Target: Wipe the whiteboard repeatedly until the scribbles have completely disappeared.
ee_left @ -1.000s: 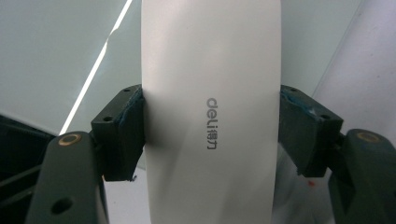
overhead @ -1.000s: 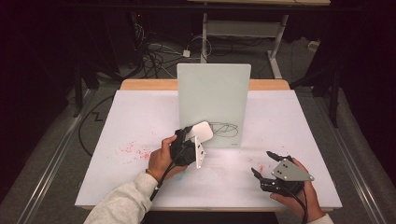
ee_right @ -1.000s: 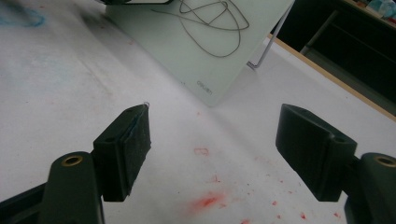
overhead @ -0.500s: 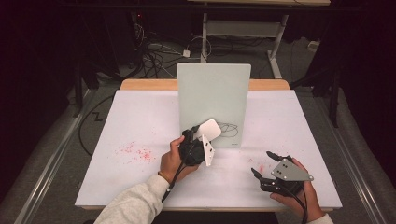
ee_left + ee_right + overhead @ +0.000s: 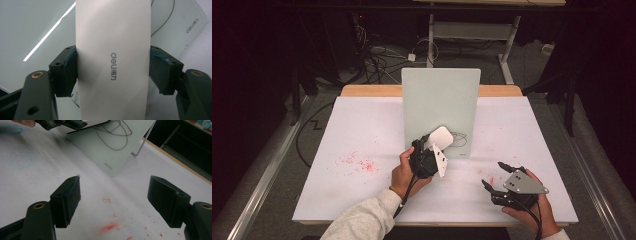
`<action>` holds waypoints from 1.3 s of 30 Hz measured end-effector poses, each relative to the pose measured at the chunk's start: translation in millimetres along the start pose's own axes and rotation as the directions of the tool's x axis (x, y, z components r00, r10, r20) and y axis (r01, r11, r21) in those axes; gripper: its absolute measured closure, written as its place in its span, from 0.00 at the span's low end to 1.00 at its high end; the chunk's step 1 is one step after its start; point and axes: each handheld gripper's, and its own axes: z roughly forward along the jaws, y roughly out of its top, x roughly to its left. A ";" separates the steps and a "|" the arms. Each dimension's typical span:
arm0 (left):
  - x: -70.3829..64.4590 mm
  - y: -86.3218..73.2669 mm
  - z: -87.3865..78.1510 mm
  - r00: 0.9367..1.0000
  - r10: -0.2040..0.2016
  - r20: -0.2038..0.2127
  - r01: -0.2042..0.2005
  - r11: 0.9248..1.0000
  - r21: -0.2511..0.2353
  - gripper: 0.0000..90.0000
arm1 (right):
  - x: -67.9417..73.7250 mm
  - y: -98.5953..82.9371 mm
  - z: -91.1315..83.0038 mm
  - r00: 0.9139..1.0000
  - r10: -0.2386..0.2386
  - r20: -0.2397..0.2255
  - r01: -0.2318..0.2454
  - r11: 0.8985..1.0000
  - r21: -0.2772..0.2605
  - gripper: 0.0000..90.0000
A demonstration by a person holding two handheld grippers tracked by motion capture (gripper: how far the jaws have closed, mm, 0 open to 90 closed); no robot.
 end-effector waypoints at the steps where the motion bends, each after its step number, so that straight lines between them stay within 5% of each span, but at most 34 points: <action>1: -0.4 0.2 0.3 1.000 0.001 -0.002 -0.001 1.000 0.001 0.32 | 0.0 0.0 0.0 1.000 0.000 0.000 0.000 1.000 0.000 0.30; 9: -14.3 8.5 6.2 1.000 -0.011 0.011 0.012 0.999 -0.042 0.32 | 2.0 0.2 1.6 1.000 -0.009 -0.010 0.009 1.000 0.009 0.30; 21: -37.7 29.6 15.9 0.999 0.049 -0.013 -0.050 0.997 -0.057 0.32 | 0.9 -1.2 2.0 1.000 -0.003 -0.009 0.003 1.000 0.015 0.30; 29: -29.5 22.7 12.0 0.999 0.054 0.004 -0.053 0.998 -0.039 0.32 | -0.4 -1.4 0.6 1.000 0.001 -0.002 -0.001 1.000 0.012 0.30; 33: -18.7 16.0 7.6 1.000 -0.002 0.004 0.002 1.000 -0.025 0.32 | -0.3 -0.9 0.1 1.000 -0.002 -0.002 0.002 1.000 0.009 0.30; 39: -6.0 1.3 1.9 1.000 -0.002 -0.012 0.002 1.000 0.003 0.32 | -1.6 -0.6 -1.4 1.000 0.006 0.006 -0.006 1.000 0.003 0.30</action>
